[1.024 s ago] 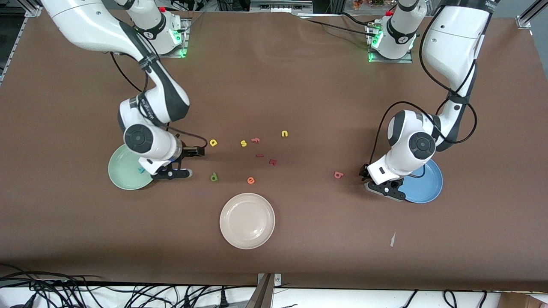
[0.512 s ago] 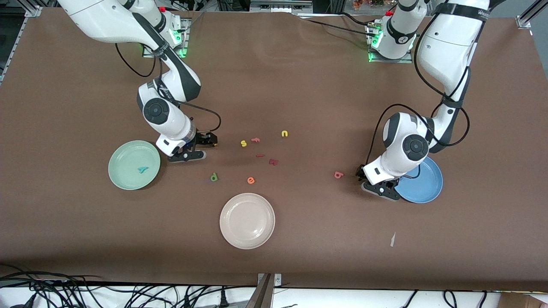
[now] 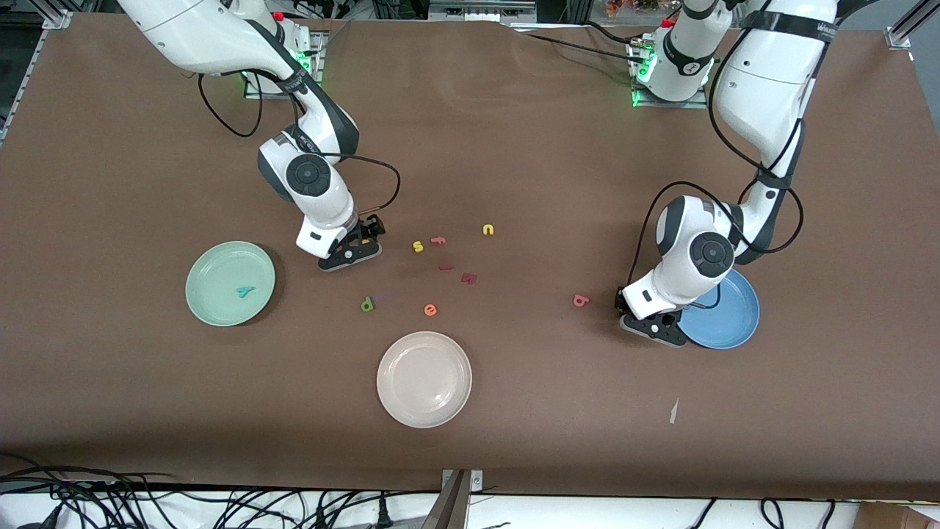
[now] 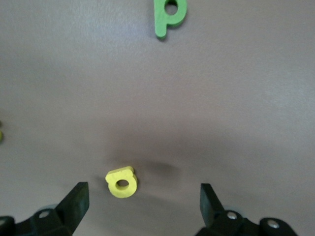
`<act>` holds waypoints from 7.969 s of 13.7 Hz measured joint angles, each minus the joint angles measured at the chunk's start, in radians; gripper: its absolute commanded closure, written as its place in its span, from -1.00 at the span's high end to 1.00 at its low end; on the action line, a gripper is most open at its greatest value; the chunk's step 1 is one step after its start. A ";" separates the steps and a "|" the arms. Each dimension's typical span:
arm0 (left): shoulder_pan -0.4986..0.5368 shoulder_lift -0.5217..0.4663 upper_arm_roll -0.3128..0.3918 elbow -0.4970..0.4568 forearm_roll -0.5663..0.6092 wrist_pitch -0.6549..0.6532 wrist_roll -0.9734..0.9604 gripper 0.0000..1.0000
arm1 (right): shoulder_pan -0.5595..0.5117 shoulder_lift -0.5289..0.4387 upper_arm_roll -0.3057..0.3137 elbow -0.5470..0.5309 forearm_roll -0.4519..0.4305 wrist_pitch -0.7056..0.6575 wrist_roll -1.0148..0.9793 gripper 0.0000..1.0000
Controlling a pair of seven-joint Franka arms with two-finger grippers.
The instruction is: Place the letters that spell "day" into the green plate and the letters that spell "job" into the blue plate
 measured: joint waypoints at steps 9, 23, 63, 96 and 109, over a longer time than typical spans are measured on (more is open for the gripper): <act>-0.001 -0.002 0.003 0.007 0.000 0.000 0.017 -0.44 | 0.021 0.031 0.000 0.000 -0.010 0.004 -0.004 0.62; 0.243 -0.143 0.023 -0.022 0.000 -0.235 0.355 0.70 | 0.024 0.030 0.009 0.004 -0.011 0.012 -0.009 -0.29; -0.187 0.025 0.044 0.021 -0.194 0.028 0.016 -0.20 | -0.301 0.096 0.009 0.380 0.131 -0.400 -0.140 1.00; 0.189 -0.202 0.083 -0.133 -0.077 -0.322 0.236 1.00 | -0.013 0.337 0.028 0.558 0.020 -0.251 -0.186 0.33; 0.259 -0.505 0.079 -0.250 -0.077 -0.337 0.236 1.00 | -0.013 0.348 0.027 0.576 0.018 -0.244 -0.192 -0.15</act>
